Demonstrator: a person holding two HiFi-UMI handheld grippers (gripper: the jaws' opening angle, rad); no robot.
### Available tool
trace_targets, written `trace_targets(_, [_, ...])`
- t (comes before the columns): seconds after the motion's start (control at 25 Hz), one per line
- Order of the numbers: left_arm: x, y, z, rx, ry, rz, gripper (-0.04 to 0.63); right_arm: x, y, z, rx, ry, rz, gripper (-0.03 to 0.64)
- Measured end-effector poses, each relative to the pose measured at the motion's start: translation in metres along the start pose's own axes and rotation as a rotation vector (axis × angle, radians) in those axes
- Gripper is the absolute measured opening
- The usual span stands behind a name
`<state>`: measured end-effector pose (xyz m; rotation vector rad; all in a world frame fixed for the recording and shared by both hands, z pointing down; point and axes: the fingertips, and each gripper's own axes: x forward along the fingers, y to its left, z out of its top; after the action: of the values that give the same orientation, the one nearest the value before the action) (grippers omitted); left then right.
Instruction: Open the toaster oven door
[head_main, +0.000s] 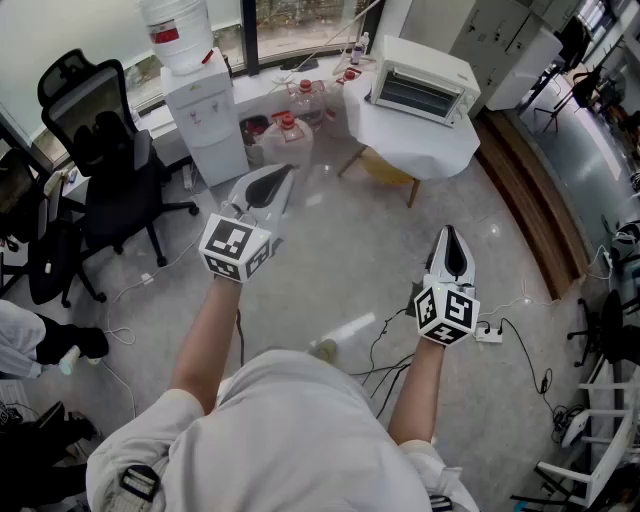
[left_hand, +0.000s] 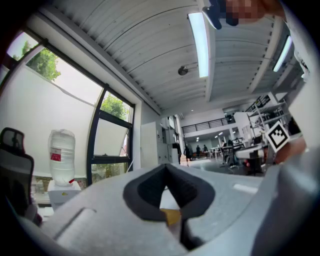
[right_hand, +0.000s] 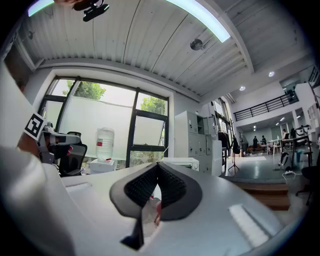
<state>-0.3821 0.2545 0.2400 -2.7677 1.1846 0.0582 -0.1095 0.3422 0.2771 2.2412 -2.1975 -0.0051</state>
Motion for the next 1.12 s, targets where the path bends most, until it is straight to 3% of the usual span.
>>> trace_targets(0.84, [0.069,-0.045,-0.01,0.018,0.032,0.005,-0.003,0.026,-0.073,-0.011,0.025,0.006,0.043,0.002])
trace_targets(1.12, [0.095,-0.063,-0.017,0.03,0.037,0.015,-0.003,0.034,-0.098,-0.024,0.017,0.01,0.095,0.002])
